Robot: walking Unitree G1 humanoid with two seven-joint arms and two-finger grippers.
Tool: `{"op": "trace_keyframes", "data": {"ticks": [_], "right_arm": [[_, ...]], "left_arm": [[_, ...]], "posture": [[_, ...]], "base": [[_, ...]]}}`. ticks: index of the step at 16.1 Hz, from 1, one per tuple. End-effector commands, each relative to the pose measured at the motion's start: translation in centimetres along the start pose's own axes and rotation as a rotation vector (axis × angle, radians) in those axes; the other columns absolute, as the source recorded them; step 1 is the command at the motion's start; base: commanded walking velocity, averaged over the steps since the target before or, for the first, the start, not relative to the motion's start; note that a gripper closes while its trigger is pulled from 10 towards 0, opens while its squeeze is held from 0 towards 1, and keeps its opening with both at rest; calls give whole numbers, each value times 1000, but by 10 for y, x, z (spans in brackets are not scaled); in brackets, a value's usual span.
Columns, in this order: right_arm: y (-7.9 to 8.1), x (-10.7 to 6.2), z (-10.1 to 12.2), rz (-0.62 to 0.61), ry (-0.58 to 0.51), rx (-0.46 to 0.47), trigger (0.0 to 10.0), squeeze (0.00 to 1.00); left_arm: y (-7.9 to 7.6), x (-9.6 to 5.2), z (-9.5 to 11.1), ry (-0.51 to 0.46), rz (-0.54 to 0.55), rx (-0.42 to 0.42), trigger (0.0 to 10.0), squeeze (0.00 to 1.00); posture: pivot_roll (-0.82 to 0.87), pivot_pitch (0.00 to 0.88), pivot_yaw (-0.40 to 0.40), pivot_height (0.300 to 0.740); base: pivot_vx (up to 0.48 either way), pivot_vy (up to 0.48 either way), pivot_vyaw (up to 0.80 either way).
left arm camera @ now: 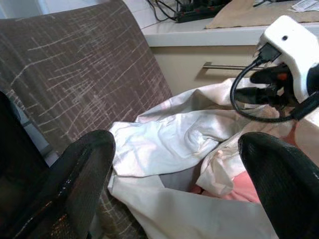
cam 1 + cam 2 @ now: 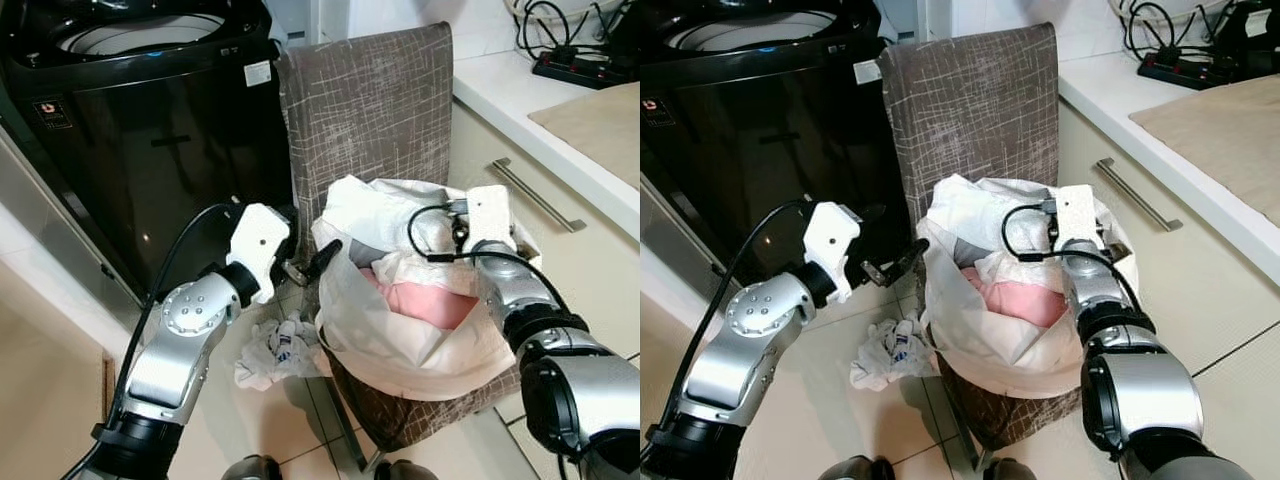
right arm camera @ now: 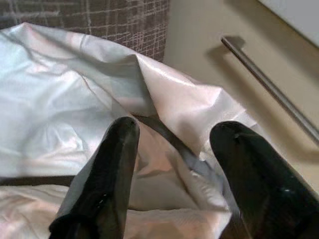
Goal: Clothes washing
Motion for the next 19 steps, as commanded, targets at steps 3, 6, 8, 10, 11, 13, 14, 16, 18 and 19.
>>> {"op": "trace_keyframes", "data": {"ticks": [3, 6, 8, 10, 11, 13, 14, 16, 18, 19], "right_arm": [[-7, 0, -5, 31, 19, -164, 10000, 1000], [-10, 0, -10, 43, 43, -207, 10000, 1000], [-11, -2, -21, 45, 73, -270, 10000, 1000], [-12, -5, -33, 52, 107, -326, 10000, 1000], [-12, -5, -37, 59, 120, -358, 10000, 1000], [-5, -6, -38, 118, 122, -425, 10000, 1000], [0, -6, -35, 137, 110, -419, 10000, 1000], [5, -5, -31, 154, 90, -439, 10000, 0], [9, -4, -22, 156, 51, -473, 10000, 0], [12, -5, -28, 172, 64, -500, 10000, 0]], "left_arm": [[1, -1, -1, 9, -5, -24, 10000, 0], [1, -5, -3, 25, 5, -49, 10000, 0], [-2, -14, -6, 44, 13, -83, 10000, 0], [-8, -24, -8, 71, -1, -94, 10000, 0], [-9, -31, -10, 89, 1, -102, 10000, 0], [-11, -43, -9, 114, 6, -112, 10000, 0], [-12, -48, -8, 122, 13, -113, 10000, 0], [-12, -55, -7, 135, 31, -118, 10000, 0], [-13, -62, -7, 149, 47, -123, 10000, 0], [-16, -69, -6, 165, 58, -132, 10000, 0]], "posture": [[-80, 48, 41, 740], [-69, 63, 34, 740], [-58, 106, 43, 740], [-36, 151, 55, 740], [-26, 169, 64, 740], [9, 208, 72, 740], [26, 224, 73, 740], [43, 234, 71, 740], [60, 245, 67, 740], [75, 250, 60, 740]], "base": [[0, 0, 0], [0, 0, 0], [0, 0, 0], [0, 0, 0], [0, 0, 0], [0, 0, 0], [0, 0, 0], [0, 0, 0], [0, 0, 0], [0, 0, 0]]}}
Point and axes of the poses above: a point about 5 cm out from each wrist's last joint towards the gripper, its own x axis pointing out of the wrist towards the gripper, its own z axis along the axis of the wrist's last joint, y = z × x, the point moved 2 cm from there along x, pointing out of the wrist towards the gripper, and after that the axes turned 2 degrees about -x, right-handed, at the moved point
